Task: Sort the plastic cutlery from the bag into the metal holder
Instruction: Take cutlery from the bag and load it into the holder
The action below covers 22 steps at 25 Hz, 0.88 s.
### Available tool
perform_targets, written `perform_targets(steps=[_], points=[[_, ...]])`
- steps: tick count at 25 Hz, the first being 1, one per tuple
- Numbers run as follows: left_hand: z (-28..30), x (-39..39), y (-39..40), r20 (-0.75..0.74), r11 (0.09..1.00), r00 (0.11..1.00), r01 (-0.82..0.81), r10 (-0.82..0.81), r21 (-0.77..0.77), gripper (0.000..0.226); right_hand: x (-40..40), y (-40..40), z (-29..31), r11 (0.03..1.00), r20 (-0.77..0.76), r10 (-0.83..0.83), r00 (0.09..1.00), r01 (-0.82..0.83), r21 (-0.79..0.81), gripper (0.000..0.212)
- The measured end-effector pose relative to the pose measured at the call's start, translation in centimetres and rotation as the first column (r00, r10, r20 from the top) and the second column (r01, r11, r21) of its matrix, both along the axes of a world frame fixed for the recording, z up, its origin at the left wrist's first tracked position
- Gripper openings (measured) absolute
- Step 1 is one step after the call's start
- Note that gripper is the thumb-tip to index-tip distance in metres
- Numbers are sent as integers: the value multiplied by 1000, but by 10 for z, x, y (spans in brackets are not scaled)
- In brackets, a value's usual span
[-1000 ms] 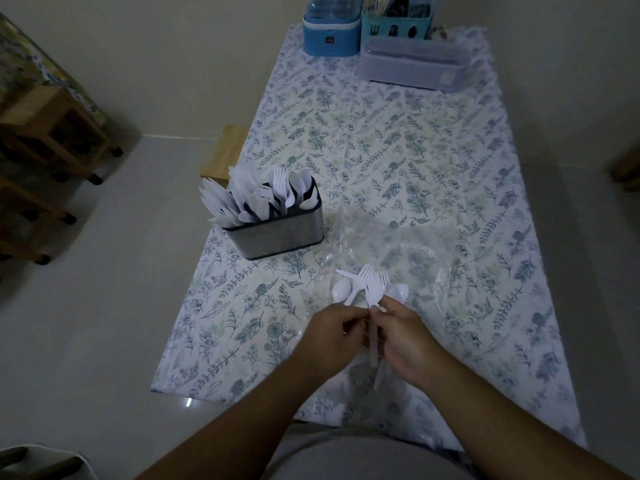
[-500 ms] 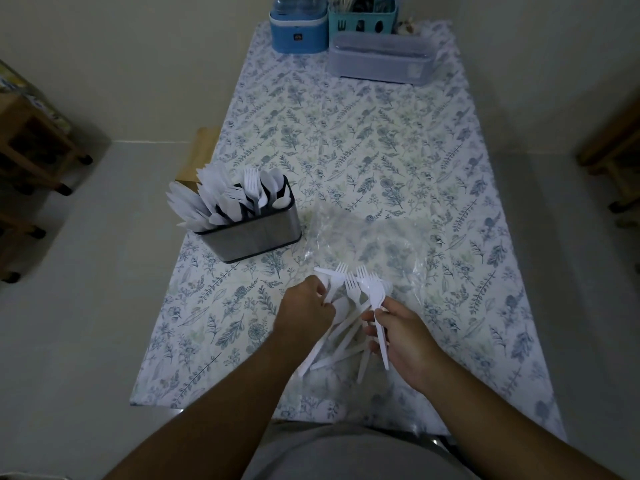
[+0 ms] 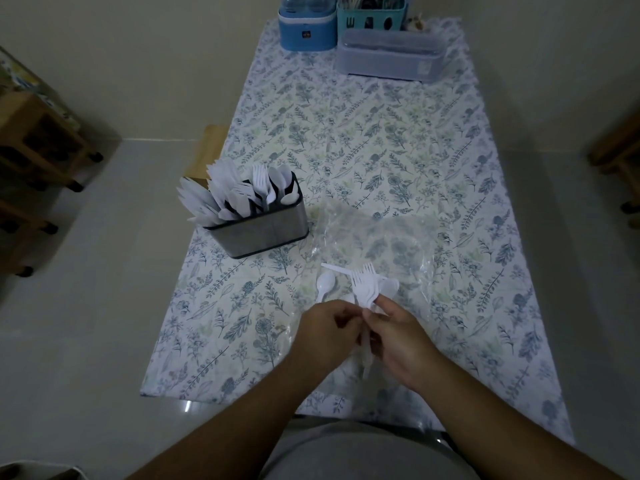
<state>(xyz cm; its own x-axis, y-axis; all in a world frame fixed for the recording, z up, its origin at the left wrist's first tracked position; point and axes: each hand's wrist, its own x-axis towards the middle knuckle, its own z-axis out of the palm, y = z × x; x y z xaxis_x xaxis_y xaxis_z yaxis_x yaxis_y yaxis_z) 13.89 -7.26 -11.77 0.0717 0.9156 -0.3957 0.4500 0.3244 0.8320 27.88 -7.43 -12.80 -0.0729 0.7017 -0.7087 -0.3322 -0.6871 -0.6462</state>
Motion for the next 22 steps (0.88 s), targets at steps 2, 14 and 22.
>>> perform_targets(steps=[2,14,22], points=[[-6,8,15,-102,999,995,11,-7,42,16,12,0,-2,999,12,-53,999,53,7,32],[-30,35,63,-392,996,917,-89,72,-26,34,40,-11,-1,999,172,-34,984,30,24,30],[1,19,48,135,927,929,-360,345,106,27,32,5,-3,991,214,-49,976,21,130,28]])
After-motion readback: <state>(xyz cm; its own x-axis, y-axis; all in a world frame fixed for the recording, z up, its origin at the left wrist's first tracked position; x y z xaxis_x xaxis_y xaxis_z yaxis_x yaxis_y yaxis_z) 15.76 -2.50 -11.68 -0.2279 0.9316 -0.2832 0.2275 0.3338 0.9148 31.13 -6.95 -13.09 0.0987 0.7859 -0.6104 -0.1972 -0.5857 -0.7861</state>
